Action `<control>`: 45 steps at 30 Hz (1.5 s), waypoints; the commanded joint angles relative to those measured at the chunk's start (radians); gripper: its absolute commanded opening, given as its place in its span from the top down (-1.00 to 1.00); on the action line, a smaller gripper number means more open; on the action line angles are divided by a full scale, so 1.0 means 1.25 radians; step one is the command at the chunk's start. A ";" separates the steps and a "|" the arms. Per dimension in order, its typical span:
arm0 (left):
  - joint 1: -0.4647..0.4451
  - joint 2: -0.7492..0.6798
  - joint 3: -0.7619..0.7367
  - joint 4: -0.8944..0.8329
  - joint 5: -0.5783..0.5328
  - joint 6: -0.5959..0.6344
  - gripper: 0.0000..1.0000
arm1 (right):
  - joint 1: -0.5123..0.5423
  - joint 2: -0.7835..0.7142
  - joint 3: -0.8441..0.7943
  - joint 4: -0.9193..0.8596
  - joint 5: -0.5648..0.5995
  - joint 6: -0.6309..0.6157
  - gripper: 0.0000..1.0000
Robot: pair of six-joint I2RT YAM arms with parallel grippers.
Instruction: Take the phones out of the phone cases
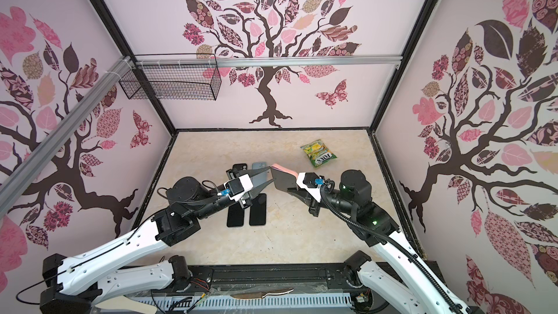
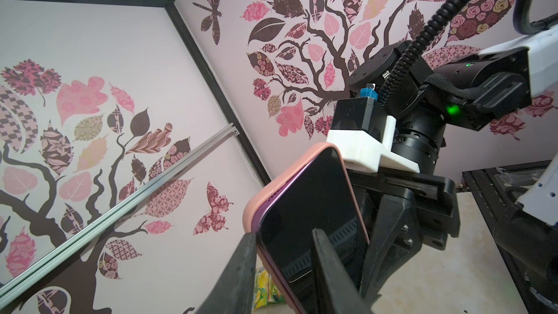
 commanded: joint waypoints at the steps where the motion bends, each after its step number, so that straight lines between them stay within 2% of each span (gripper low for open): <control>1: -0.004 0.011 0.045 0.001 0.031 0.005 0.35 | 0.001 0.008 0.042 -0.008 -0.034 -0.020 1.00; 10: -0.003 0.029 0.062 -0.076 0.053 0.008 0.45 | 0.002 0.021 0.053 -0.025 -0.048 -0.041 1.00; 33: -0.002 0.084 0.103 -0.176 0.099 -0.044 0.34 | 0.009 0.015 0.039 -0.033 -0.099 -0.091 1.00; 37: 0.017 0.077 0.092 -0.181 0.169 -0.093 0.39 | 0.009 -0.009 0.024 0.009 -0.093 -0.067 1.00; 42: 0.089 0.053 0.051 -0.124 0.344 -0.229 0.46 | 0.009 -0.039 0.019 0.054 -0.110 -0.040 1.00; 45: 0.096 0.048 0.034 -0.107 0.408 -0.264 0.48 | 0.008 -0.047 0.013 0.114 -0.140 0.007 1.00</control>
